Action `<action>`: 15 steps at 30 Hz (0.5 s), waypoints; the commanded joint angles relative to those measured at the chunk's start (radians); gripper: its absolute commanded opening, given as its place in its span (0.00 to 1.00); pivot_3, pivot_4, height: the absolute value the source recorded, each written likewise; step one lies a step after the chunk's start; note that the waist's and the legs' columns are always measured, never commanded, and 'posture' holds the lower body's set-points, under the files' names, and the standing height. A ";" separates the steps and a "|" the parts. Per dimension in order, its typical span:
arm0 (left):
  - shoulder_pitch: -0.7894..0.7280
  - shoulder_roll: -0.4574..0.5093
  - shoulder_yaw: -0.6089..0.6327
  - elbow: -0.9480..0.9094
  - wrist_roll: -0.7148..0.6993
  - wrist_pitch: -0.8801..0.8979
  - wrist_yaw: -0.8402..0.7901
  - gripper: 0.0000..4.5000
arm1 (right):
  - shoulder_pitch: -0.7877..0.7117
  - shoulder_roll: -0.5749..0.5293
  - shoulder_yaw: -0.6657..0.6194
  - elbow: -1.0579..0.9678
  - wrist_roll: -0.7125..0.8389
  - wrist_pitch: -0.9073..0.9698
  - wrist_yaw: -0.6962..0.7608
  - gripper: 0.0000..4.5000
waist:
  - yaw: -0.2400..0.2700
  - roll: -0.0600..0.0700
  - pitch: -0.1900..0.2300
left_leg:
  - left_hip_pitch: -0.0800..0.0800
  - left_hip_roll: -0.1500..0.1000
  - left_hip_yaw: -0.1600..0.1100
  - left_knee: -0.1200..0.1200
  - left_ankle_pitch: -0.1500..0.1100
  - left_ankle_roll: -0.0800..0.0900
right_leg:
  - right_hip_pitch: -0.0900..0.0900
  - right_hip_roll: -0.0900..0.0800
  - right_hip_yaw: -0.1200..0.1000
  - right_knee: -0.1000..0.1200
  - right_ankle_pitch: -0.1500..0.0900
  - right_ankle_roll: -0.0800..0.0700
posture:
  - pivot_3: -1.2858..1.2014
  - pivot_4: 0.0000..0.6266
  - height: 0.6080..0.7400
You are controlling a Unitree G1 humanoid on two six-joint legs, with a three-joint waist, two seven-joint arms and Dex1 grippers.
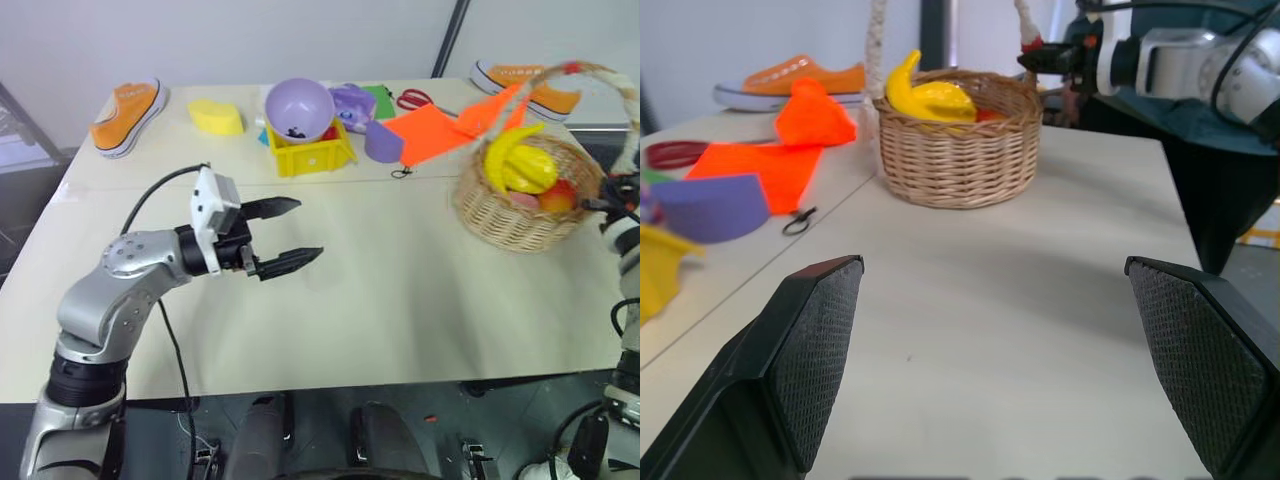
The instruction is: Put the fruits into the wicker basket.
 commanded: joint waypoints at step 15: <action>0.220 -0.082 0.125 0.270 0.219 -0.261 0.182 1.00 | 0.567 0.076 -0.064 -0.456 0.080 -0.202 0.241 0.76 | 0.001 0.002 -0.001 | 0.000 0.000 -0.001 0.000 0.000 0.000 | 0.001 -0.002 0.000 -0.001 -0.001 0.001 | 0.52 0.24 0.98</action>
